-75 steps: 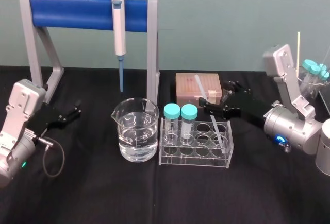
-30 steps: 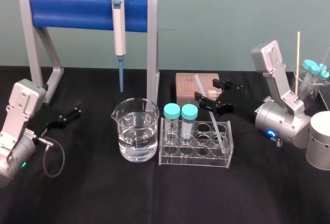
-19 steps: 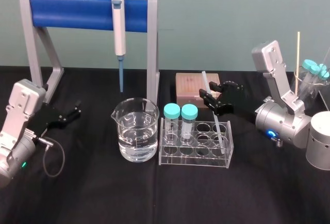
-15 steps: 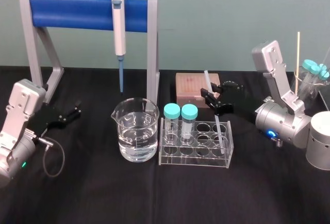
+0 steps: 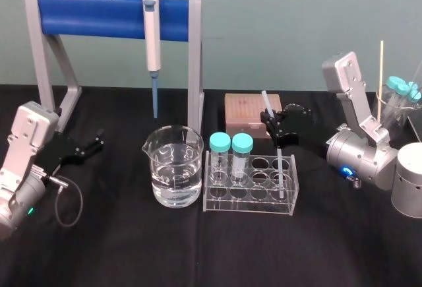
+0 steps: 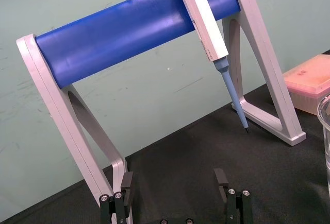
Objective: Pick up the stirring rod with one hand, then place it down.
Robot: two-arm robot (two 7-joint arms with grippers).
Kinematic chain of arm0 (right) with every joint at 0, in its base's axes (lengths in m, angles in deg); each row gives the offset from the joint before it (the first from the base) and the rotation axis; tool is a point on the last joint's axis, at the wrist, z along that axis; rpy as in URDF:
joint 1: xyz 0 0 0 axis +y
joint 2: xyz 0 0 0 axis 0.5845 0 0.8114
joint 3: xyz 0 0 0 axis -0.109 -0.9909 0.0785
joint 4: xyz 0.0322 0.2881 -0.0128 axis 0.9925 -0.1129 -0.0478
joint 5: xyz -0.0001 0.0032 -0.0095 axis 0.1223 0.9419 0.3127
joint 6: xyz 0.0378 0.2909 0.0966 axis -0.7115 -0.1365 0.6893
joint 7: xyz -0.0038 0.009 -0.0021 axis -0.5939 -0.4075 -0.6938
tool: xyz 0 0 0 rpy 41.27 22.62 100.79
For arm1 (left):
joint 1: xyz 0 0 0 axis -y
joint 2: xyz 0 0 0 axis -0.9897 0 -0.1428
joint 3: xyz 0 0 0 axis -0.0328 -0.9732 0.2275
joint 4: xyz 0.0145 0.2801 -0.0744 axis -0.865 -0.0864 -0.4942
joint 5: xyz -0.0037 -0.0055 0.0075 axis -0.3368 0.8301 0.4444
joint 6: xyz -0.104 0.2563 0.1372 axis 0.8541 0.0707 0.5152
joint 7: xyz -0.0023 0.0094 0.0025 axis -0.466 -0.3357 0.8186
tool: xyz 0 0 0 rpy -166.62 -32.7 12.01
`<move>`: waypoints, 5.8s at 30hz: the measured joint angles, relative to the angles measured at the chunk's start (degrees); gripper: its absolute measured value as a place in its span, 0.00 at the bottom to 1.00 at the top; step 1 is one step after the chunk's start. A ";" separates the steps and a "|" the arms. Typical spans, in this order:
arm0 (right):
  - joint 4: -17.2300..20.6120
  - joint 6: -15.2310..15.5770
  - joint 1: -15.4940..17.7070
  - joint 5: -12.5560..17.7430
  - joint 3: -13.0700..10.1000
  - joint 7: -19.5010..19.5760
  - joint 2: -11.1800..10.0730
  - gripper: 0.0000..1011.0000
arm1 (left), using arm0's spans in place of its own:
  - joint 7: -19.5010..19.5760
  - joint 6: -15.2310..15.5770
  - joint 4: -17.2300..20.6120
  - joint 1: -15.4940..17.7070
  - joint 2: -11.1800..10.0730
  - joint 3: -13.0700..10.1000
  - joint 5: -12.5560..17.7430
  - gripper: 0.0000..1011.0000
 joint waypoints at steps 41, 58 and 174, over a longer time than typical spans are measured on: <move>10.67 -13.96 6.73 3.95 -7.36 0.02 0.89 0.07 | 0.00 0.00 0.00 0.00 0.00 0.00 0.00 0.99; 15.03 -15.87 7.97 5.06 -10.78 1.62 0.77 0.07 | 0.00 0.00 0.00 0.00 0.00 0.00 0.00 0.99; 8.69 -17.35 9.18 3.32 -7.47 -0.24 1.17 0.07 | 0.00 0.00 0.00 0.00 0.00 0.00 0.00 0.99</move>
